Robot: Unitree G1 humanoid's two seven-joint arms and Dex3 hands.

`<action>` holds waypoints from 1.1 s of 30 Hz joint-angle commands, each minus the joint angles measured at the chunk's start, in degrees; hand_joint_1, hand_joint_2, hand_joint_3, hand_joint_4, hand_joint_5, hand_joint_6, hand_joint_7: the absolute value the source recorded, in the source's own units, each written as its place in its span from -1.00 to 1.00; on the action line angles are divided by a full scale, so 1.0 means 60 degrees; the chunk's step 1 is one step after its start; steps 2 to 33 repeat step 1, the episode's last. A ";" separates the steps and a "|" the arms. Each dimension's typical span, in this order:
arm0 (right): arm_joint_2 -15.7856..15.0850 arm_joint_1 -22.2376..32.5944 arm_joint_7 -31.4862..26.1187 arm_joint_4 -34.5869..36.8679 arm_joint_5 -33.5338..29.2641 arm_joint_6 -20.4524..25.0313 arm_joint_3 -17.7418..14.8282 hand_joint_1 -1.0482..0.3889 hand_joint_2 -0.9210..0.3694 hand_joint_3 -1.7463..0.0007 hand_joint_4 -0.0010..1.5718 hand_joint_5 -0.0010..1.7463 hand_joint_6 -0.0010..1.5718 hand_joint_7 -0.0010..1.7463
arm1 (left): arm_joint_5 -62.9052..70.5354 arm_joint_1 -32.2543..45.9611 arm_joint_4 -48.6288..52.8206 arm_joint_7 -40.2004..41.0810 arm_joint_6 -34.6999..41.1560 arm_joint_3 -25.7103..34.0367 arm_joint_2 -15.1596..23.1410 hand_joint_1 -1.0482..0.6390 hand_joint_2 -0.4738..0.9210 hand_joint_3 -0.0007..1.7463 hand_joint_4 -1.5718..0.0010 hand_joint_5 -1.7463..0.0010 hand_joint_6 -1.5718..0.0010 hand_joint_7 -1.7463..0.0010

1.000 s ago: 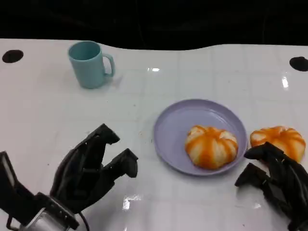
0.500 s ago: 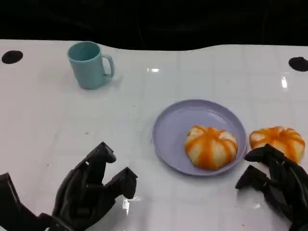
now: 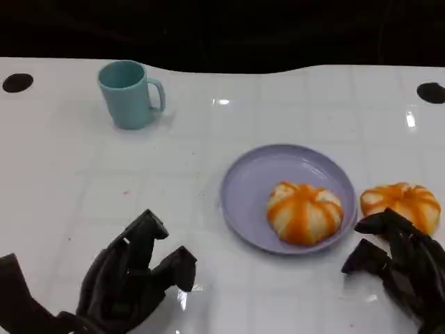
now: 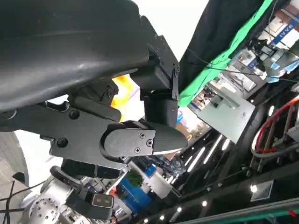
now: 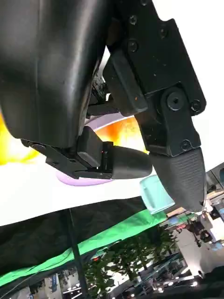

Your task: Grasp the bread from the table and place it into the plate.

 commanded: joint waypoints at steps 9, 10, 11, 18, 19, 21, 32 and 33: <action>-0.0186 0.0103 0.0048 0.0069 0.0010 0.0062 -0.0021 -0.28 -1.00 0.77 -0.19 0.79 -0.21 0.37 | 0.0108 0.0084 0.0039 0.0080 -0.0073 0.0069 0.0072 -0.42 1.00 -0.62 -0.14 -1.00 0.14 -1.00; -0.0186 0.0103 0.0048 0.0069 0.0010 0.0062 -0.0021 -0.28 -1.00 0.77 -0.19 0.79 -0.21 0.37 | 0.0108 0.0084 0.0039 0.0080 -0.0073 0.0069 0.0072 -0.42 1.00 -0.62 -0.14 -1.00 0.14 -1.00; -0.0186 0.0103 0.0048 0.0069 0.0010 0.0062 -0.0021 -0.28 -1.00 0.77 -0.19 0.79 -0.21 0.37 | 0.0108 0.0084 0.0039 0.0080 -0.0073 0.0069 0.0072 -0.42 1.00 -0.62 -0.14 -1.00 0.14 -1.00; -0.0186 0.0103 0.0048 0.0069 0.0010 0.0062 -0.0021 -0.28 -1.00 0.77 -0.19 0.79 -0.21 0.37 | 0.0108 0.0084 0.0039 0.0080 -0.0073 0.0069 0.0072 -0.42 1.00 -0.62 -0.14 -1.00 0.14 -1.00; -0.0186 0.0103 0.0048 0.0069 0.0010 0.0062 -0.0021 -0.28 -1.00 0.77 -0.19 0.79 -0.21 0.37 | 0.0108 0.0084 0.0039 0.0080 -0.0073 0.0069 0.0072 -0.42 1.00 -0.62 -0.14 -1.00 0.14 -1.00; -0.0186 0.0103 0.0048 0.0069 0.0010 0.0062 -0.0021 -0.28 -1.00 0.77 -0.19 0.79 -0.21 0.37 | 0.0108 0.0084 0.0039 0.0080 -0.0073 0.0069 0.0072 -0.42 1.00 -0.62 -0.14 -1.00 0.14 -1.00; -0.0186 0.0103 0.0048 0.0069 0.0010 0.0062 -0.0021 -0.28 -1.00 0.77 -0.19 0.79 -0.21 0.37 | 0.0108 0.0084 0.0039 0.0080 -0.0073 0.0069 0.0072 -0.42 1.00 -0.62 -0.14 -1.00 0.14 -1.00; -0.0186 0.0103 0.0048 0.0069 0.0010 0.0062 -0.0021 -0.28 -1.00 0.77 -0.19 0.79 -0.21 0.37 | 0.0108 0.0084 0.0039 0.0080 -0.0073 0.0069 0.0072 -0.42 1.00 -0.62 -0.14 -1.00 0.14 -1.00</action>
